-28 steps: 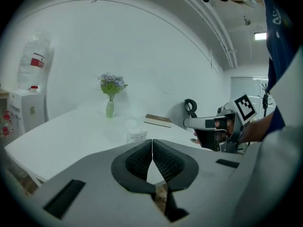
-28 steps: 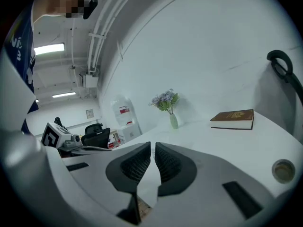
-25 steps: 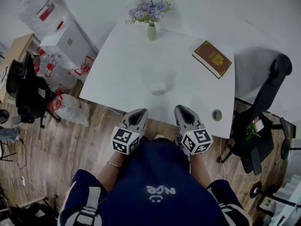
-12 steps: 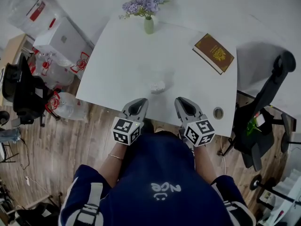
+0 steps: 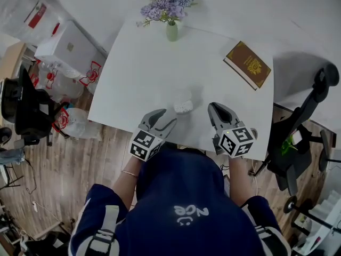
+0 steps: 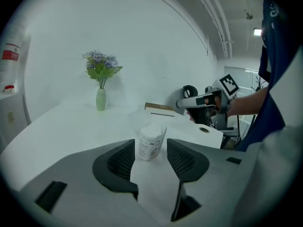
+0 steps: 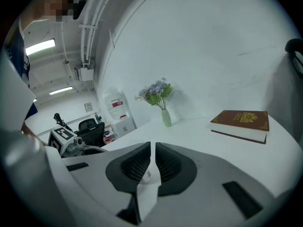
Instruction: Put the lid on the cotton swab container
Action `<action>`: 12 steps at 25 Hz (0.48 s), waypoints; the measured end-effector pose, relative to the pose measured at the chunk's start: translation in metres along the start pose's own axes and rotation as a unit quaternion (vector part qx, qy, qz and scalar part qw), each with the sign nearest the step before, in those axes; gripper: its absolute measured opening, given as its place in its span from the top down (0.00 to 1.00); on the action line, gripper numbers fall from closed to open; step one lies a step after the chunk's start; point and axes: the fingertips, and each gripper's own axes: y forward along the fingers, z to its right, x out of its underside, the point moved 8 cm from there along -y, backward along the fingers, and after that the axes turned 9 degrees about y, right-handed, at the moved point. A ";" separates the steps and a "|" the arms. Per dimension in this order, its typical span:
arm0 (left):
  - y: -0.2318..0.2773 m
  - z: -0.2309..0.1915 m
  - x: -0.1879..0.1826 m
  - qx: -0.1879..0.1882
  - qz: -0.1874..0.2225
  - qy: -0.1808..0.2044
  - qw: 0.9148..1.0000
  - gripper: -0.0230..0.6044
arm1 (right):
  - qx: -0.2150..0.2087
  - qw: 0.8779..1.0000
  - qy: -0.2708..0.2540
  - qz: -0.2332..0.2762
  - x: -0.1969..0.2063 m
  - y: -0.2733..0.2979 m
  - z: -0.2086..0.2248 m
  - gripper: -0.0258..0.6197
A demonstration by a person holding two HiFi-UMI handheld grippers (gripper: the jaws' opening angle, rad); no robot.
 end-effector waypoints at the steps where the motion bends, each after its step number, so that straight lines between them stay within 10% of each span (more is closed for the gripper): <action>1: 0.003 -0.003 0.000 0.007 -0.001 0.003 1.000 0.62 | -0.002 1.000 0.005 -0.001 -0.005 0.006 0.003 0.87; 12: 0.048 -0.019 0.001 0.103 -0.050 0.058 0.992 0.53 | -0.029 0.998 -0.019 -0.061 -0.040 0.071 0.013 0.87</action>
